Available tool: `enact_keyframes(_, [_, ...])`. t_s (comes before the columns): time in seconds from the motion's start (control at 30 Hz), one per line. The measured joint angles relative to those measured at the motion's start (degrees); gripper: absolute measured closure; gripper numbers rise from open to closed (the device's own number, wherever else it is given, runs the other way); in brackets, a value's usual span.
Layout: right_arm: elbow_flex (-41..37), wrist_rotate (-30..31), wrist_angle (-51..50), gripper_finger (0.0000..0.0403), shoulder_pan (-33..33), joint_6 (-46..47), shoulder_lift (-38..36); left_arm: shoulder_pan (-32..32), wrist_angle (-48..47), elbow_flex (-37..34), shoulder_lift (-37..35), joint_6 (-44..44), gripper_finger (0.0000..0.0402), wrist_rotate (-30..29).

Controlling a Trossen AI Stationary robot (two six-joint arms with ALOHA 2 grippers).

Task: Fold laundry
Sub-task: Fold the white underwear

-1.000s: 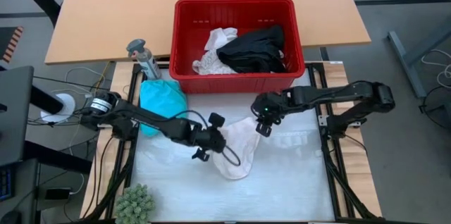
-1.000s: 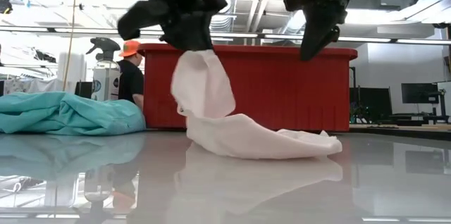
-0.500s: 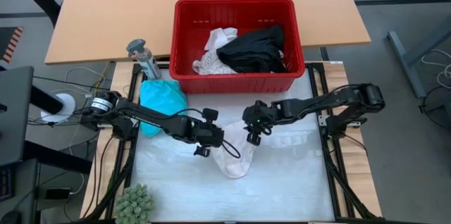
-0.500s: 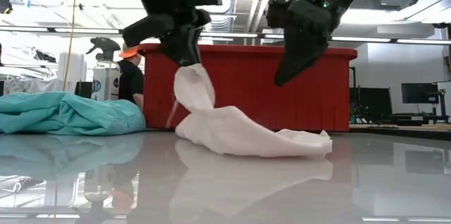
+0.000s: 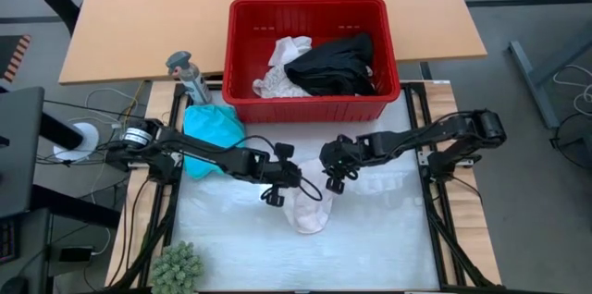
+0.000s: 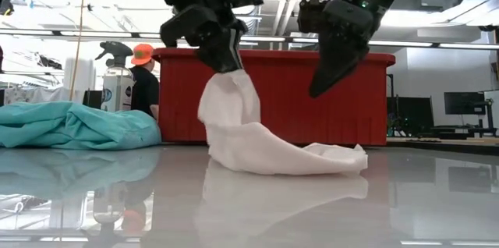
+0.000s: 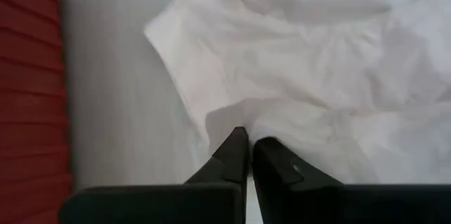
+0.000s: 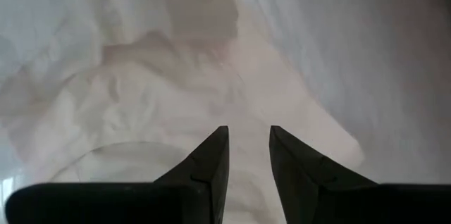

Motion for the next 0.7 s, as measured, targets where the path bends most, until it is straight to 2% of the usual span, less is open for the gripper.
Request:
enact_keyframes(0.2, [0.0, 0.0, -0.99, 0.0275, 1.46, 0.86, -0.09, 0.03, -1.13, -0.07, 2.34, -0.26, 0.0401, -1.41])
enact_keyframes(0.33, [0.0, -0.02, -1.43, 0.0275, 2.48, 1.61, -0.09, 0.25, 1.81, 0.01, 3.83, -2.18, 0.0392, -3.88])
enact_keyframes(0.5, [0.01, -0.01, -2.13, 0.0275, 3.64, 2.38, -0.11, 0.29, 1.82, -0.06, 4.97, -3.06, 0.036, -4.28])
enact_keyframes(0.7, [0.02, -0.04, -2.68, 0.0275, 4.95, 2.35, -0.11, 0.25, 2.71, 0.03, 4.92, -2.38, 0.0301, 0.84])
